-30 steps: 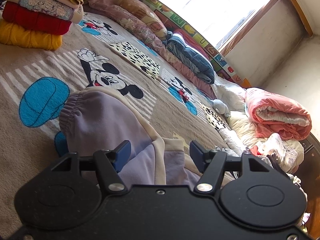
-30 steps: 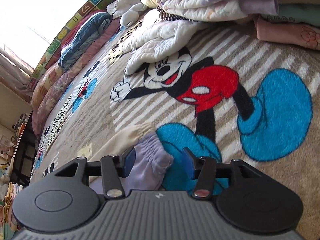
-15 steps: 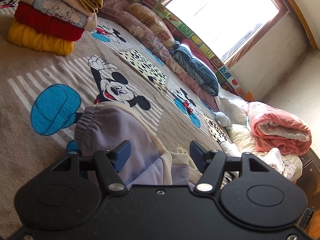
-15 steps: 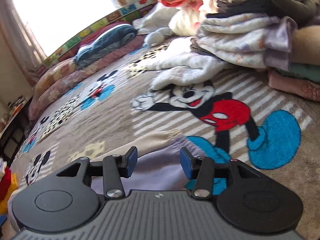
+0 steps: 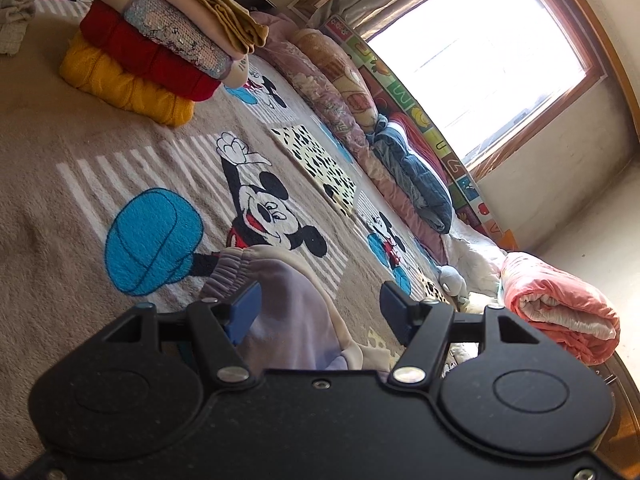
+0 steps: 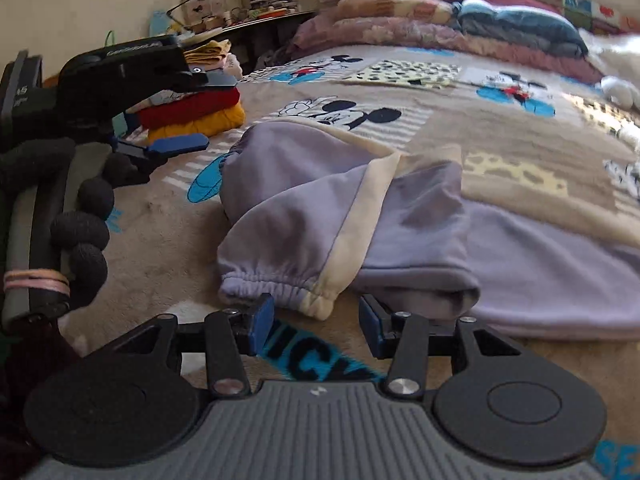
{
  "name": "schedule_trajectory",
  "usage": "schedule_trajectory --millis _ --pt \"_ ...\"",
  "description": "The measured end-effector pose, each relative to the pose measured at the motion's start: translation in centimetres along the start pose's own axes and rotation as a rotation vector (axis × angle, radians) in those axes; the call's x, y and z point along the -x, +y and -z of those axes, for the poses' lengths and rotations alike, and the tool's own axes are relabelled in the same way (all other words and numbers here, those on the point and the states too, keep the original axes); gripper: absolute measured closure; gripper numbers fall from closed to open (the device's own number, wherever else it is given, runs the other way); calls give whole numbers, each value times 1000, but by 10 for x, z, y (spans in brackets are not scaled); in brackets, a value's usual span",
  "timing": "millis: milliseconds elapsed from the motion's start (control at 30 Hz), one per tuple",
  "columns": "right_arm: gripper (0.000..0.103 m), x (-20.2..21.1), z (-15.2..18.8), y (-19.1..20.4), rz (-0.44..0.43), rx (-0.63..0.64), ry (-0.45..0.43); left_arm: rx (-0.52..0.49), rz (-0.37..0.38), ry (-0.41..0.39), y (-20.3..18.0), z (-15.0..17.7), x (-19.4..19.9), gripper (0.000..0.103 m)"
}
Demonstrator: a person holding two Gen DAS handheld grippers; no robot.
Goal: Fold clothes
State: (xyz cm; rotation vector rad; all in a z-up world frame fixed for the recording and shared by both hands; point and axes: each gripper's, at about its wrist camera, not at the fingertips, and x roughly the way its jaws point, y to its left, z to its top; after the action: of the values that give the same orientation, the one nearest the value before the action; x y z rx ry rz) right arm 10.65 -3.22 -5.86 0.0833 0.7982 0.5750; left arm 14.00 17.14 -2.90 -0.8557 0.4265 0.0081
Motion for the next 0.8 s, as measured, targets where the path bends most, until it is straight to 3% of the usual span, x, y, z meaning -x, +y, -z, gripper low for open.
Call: schedule_trajectory --millis 267,333,367,400,600,800 --pt "52 -29 23 -28 -98 -510 -47 10 13 6 1 0 0 38" --pt "65 -33 28 -37 -120 -602 -62 14 14 11 1 0 -1 38" --pt "82 -35 30 -41 -128 -635 -73 15 14 14 2 1 -2 38" --pt "83 -35 32 -45 -134 -661 -85 16 14 17 2 1 -3 38" --pt "87 10 13 -64 -95 -594 -195 23 21 24 3 0 -4 37" --pt "88 71 -26 -113 38 -462 -275 18 22 26 2 1 -4 37"
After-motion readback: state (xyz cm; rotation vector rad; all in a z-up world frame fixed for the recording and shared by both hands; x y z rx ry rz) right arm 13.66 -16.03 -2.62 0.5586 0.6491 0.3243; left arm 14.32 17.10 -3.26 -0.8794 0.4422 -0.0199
